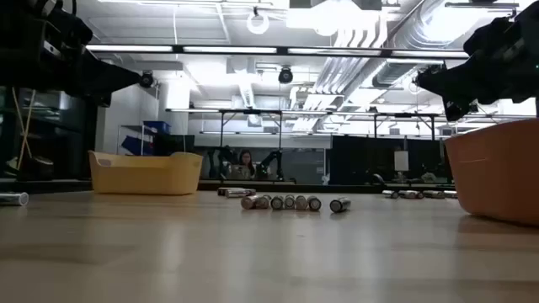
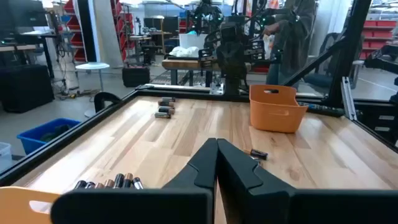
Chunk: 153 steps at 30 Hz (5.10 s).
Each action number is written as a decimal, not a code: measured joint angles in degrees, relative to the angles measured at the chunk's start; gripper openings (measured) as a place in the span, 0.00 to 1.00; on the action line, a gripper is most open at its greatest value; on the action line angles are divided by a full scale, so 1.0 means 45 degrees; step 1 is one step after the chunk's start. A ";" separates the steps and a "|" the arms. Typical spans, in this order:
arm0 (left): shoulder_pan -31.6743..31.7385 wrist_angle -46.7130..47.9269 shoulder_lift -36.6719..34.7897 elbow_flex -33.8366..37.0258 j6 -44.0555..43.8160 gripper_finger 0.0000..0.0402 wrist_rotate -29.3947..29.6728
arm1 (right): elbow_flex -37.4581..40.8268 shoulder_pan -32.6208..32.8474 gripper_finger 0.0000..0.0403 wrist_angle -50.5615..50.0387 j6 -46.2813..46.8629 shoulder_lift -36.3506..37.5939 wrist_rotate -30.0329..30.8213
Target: Sort batteries
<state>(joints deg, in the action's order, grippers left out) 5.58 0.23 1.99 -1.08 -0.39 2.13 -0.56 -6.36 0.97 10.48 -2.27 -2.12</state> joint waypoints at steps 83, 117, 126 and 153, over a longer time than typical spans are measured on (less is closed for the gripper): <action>0.0000 0.0000 0.0002 0.0000 0.0002 0.00 0.0000 | 0.0000 -0.0001 0.00 0.0002 0.0000 0.0001 0.0000; 0.0000 0.0000 0.0002 0.0000 -0.0002 0.00 0.0000 | 0.0001 -0.0001 0.00 0.0004 -0.0003 0.0001 0.0002; -0.0005 0.0000 -0.0003 0.0000 0.0003 0.00 0.0000 | 0.0000 0.0001 0.00 0.0004 -0.0004 0.0001 0.0001; -0.0005 0.0000 0.0002 0.0000 -0.0002 0.00 0.0000 | -0.2341 -0.0028 0.00 0.5276 0.7641 -0.3313 0.5695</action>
<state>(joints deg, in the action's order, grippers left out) 5.56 0.23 2.00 -1.08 -0.40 2.13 -11.09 -6.48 24.72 44.86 -17.18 23.51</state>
